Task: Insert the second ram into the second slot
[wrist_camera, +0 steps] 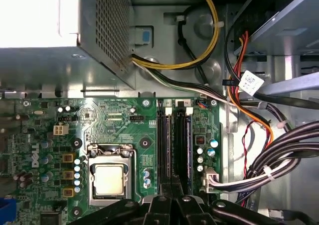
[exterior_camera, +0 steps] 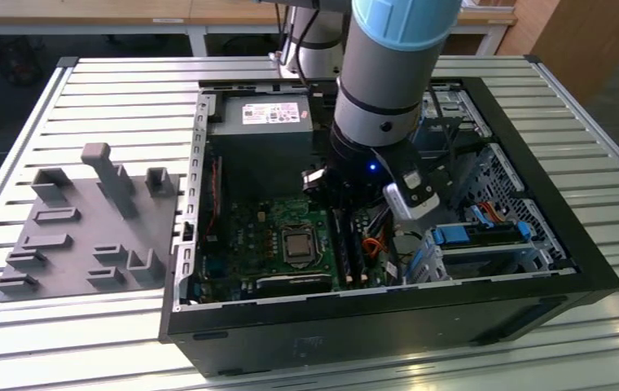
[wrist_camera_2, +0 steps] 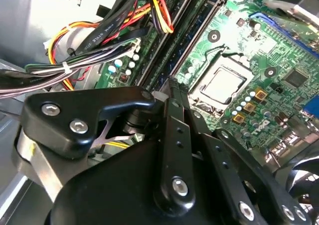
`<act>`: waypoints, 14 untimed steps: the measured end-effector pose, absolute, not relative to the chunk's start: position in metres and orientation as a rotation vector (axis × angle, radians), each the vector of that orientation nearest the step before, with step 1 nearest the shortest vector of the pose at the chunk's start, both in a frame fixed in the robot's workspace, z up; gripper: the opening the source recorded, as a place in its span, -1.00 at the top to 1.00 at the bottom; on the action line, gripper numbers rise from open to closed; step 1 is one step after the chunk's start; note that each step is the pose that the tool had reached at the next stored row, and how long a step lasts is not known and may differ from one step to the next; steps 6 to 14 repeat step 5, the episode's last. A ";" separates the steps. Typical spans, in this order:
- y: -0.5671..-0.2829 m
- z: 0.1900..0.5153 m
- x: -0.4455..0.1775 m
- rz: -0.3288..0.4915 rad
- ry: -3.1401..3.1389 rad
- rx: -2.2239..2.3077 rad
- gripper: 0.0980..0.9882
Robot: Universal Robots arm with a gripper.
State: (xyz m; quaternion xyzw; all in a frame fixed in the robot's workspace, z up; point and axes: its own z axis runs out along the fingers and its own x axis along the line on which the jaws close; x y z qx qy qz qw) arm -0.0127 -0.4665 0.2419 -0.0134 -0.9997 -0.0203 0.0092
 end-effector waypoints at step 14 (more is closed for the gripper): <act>-0.466 0.246 -0.013 -0.064 -3.122 -0.042 0.95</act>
